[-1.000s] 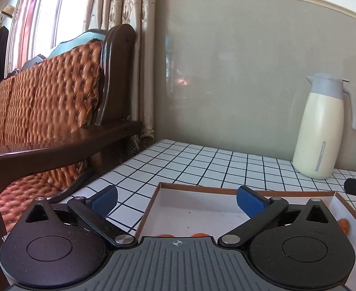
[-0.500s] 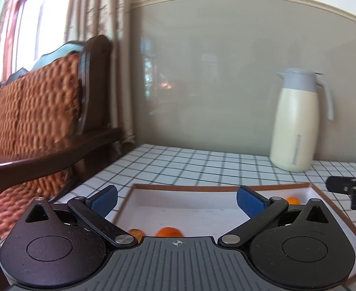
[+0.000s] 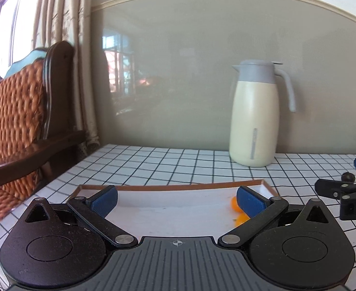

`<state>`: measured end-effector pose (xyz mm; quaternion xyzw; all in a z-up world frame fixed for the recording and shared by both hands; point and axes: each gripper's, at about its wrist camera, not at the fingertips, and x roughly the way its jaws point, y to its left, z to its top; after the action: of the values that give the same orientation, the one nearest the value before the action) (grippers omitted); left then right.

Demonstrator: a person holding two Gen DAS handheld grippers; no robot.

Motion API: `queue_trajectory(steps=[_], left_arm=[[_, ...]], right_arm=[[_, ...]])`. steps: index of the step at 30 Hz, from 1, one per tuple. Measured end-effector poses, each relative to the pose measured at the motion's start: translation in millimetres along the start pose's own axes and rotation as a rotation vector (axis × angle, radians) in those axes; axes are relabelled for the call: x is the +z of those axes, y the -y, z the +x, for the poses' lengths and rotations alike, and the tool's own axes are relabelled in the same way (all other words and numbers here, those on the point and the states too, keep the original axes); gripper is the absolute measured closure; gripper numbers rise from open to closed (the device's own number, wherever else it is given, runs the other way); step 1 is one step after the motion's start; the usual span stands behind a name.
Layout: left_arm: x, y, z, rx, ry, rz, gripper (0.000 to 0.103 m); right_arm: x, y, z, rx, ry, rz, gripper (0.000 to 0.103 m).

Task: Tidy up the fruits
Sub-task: 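Move both open grippers back toward the carrot chunk and dark brown fruit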

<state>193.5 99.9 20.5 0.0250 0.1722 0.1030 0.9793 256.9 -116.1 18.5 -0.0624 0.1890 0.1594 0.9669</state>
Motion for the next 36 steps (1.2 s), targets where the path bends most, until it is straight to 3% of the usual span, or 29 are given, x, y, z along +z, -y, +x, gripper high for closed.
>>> queue_trajectory(steps=[9, 19, 24, 36], left_arm=[[7, 59, -11, -0.041, 0.071, 0.035, 0.0], [6, 121, -9, -0.104, 0.078, 0.085, 0.0], [7, 149, 0, -0.127, 0.033, 0.052, 0.0], [-4, 216, 27, -0.208, 0.004, 0.116, 0.0]], right_arm=[[-16, 46, -18, -0.063, -0.01, 0.033, 0.007], [-33, 97, -32, -0.14, -0.022, 0.076, 0.007], [-44, 121, -35, -0.18, -0.037, 0.1, 0.007], [-54, 174, -25, -0.27, -0.063, 0.157, 0.008]])
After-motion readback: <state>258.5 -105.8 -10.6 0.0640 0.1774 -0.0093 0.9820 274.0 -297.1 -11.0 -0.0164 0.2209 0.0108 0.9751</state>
